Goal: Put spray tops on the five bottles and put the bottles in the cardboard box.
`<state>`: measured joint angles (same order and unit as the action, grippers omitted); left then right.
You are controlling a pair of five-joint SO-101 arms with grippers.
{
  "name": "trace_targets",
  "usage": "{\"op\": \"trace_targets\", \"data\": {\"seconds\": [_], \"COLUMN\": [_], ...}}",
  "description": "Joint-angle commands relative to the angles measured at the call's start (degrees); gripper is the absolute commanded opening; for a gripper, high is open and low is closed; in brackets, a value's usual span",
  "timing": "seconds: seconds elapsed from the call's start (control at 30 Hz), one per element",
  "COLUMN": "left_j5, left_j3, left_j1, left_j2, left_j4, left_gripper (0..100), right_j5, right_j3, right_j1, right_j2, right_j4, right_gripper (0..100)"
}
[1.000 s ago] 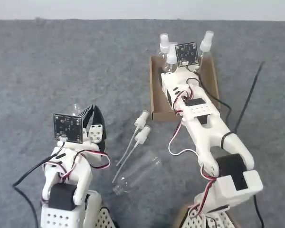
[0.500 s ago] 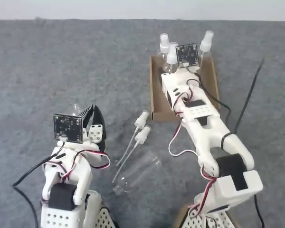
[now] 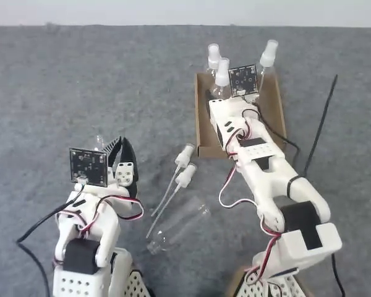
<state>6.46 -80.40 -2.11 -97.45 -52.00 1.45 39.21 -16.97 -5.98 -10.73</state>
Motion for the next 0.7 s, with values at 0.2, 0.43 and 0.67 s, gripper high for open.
{"op": "trace_targets", "data": {"seconds": [0.2, 0.43, 0.67], "left_j5": [-0.2, -0.2, -0.2], "left_j3": [0.4, 0.4, 0.4], "left_j1": [0.1, 0.1, 0.1], "left_j2": [-1.1, -1.1, -1.1], "left_j4": [1.7, 1.7, 1.7], "left_gripper": [1, 1, 1], "right_j5": [0.2, 0.2, 0.2], "right_j3": [0.7, 0.9, 0.9], "right_j1": [-1.2, -1.4, -1.4], "right_j2": [0.7, 0.7, 0.8], "right_j4": [-0.3, -0.2, -0.2], "right_gripper": [0.7, 11.4, 14.5]}}
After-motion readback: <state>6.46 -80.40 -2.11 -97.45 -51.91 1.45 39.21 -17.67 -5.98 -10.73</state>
